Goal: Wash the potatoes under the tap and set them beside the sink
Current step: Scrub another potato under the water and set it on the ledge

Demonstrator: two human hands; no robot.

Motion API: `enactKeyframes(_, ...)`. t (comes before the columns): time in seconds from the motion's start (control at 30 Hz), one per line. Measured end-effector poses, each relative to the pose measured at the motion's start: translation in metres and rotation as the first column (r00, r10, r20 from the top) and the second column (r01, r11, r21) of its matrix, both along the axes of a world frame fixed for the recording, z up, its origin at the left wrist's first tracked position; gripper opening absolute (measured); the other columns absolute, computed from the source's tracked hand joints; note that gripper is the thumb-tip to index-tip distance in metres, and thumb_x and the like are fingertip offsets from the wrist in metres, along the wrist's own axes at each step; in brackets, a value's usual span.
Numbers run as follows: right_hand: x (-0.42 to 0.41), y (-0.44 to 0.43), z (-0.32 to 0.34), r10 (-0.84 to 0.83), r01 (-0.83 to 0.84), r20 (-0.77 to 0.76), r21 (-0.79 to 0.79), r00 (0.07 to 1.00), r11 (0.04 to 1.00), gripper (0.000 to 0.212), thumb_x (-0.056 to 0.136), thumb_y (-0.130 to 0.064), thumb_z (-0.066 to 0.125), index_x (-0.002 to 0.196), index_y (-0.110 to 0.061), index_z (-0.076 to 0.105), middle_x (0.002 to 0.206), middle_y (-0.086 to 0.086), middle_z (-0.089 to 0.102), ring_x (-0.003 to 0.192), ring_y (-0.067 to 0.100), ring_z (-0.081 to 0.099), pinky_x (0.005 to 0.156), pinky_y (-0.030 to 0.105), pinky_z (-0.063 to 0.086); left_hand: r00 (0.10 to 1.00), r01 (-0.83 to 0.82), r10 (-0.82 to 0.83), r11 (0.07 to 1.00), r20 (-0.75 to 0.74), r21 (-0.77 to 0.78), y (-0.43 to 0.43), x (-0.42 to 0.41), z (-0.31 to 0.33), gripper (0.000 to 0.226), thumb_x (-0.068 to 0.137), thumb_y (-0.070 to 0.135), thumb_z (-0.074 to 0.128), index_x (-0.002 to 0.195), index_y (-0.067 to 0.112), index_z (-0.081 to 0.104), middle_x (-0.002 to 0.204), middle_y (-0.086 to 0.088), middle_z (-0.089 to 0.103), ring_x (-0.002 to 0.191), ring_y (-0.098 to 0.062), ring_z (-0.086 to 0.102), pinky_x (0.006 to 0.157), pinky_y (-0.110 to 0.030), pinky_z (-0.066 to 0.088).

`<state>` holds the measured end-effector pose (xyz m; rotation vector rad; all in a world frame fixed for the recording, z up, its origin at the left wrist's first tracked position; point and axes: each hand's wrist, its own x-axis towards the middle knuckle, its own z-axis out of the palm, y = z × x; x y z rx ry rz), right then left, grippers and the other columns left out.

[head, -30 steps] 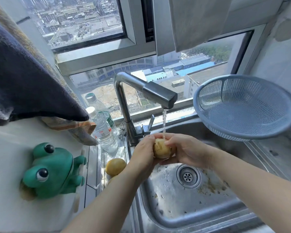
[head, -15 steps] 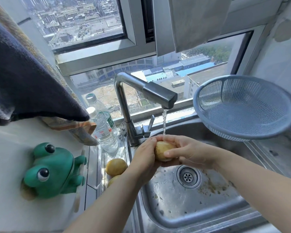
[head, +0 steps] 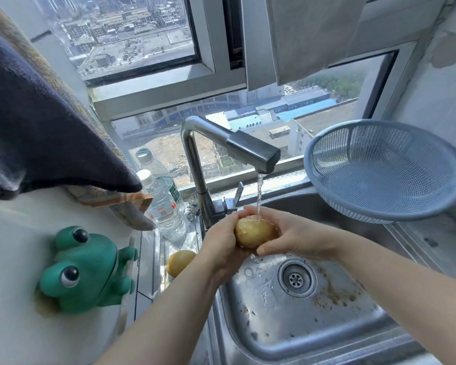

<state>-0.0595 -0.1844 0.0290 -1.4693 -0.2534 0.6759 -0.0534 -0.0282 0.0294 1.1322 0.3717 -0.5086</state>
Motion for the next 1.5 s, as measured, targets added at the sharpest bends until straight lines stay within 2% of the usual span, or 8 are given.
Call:
enactKeyframes(0.33,0.000,0.016,-0.012,-0.375,0.388,-0.138,0.083,0.917,0.918,0.026,0.099,-0.025,0.043,0.111,-0.019,0.066,0.109,0.015,0.066,0.088,0.024,0.067,0.068,0.035,0.058,0.985,0.153,-0.145,0.985,0.094,-0.082,0.007,-0.003,-0.006,0.026,0.096,0.008,0.049,0.121,0.004,0.057,0.119,-0.020,0.062,0.117,-0.036,0.057,0.101,-0.050,0.047)
enactKeyframes(0.5,0.005,0.024,-0.023,-0.492,0.515,0.156,-0.215,0.857,0.829,0.035,0.098,-0.030,0.047,0.098,-0.004,0.069,0.096,0.022,0.068,0.078,0.020,0.060,0.073,0.035,0.052,0.998,-0.007,0.003,0.997,-0.059,-0.074,0.010,-0.003,-0.006,0.040,0.096,0.029,0.053,0.127,0.004,0.053,0.127,-0.024,0.056,0.099,-0.028,0.064,0.067,-0.029,0.058)
enactKeyframes(0.73,0.005,0.047,-0.021,-0.551,0.701,0.465,-0.258,0.693,0.664,0.014,0.091,-0.028,0.061,0.086,-0.020,0.071,0.077,-0.009,0.066,0.075,0.005,0.060,0.067,0.016,0.046,0.949,-0.142,0.145,0.989,-0.280,0.034,0.014,-0.005,-0.009,0.039,0.093,0.045,0.054,0.112,0.011,0.057,0.102,-0.019,0.064,0.082,-0.028,0.065,0.046,-0.027,0.056)
enactKeyframes(0.9,0.009,0.063,-0.027,-0.623,0.680,0.276,-0.258,0.732,0.686,0.034,0.097,-0.037,0.048,0.073,-0.023,0.067,0.082,-0.002,0.069,0.083,0.016,0.063,0.075,0.029,0.049,0.935,-0.143,0.157,0.987,-0.319,0.068,0.018,-0.008,-0.009,0.040,0.094,0.048,0.051,0.112,0.012,0.055,0.100,-0.018,0.063,0.082,-0.028,0.064,0.045,-0.030,0.056)
enactKeyframes(1.1,0.014,0.064,-0.030,-0.644,0.628,-0.383,-0.185,0.662,0.756,0.046,0.099,-0.042,0.036,0.079,-0.017,0.070,0.094,0.007,0.069,0.097,0.027,0.060,0.095,0.042,0.047,0.979,-0.118,0.144,0.977,-0.145,0.176,0.015,-0.007,-0.008,0.043,0.098,0.047,0.042,0.104,0.012,0.065,0.091,-0.013,0.069,0.068,-0.019,0.065,0.046,-0.024,0.052)
enactKeyframes(1.17,0.019,0.062,-0.031,-0.614,0.620,-0.468,-0.164,0.635,0.767,0.041,0.099,-0.039,0.037,0.087,-0.015,0.067,0.095,0.005,0.068,0.089,0.022,0.058,0.084,0.035,0.044,0.984,-0.148,0.166,0.965,-0.063,0.218,0.014,-0.006,-0.004,0.039,0.100,0.042,0.041,0.098,0.011,0.064,0.079,-0.010,0.069,0.060,-0.016,0.064,0.049,-0.025,0.052)
enactKeyframes(1.33,0.028,0.070,-0.030,-0.666,0.630,-0.352,-0.227,0.658,0.743,0.017,0.089,-0.003,0.054,0.099,-0.008,0.066,0.091,0.011,0.063,0.078,0.019,0.052,0.067,0.028,0.038,0.987,-0.162,0.160,0.958,0.028,0.236,0.013,-0.004,0.008,0.028,0.101,0.037,0.042,0.096,0.013,0.055,0.080,-0.010,0.064,0.044,-0.011,0.064,0.047,-0.024,0.052)
enactKeyframes(1.5,0.018,0.059,-0.030,-0.682,0.641,-0.047,-0.300,0.730,0.707,0.002,0.082,-0.009,0.070,0.083,-0.007,0.071,0.070,0.004,0.064,0.064,0.012,0.054,0.058,0.022,0.045,0.986,-0.164,0.165,0.949,0.019,0.271,0.017,-0.007,0.008,0.027,0.100,0.037,0.044,0.095,0.013,0.056,0.092,-0.013,0.062,0.072,-0.021,0.061,0.053,-0.029,0.050)
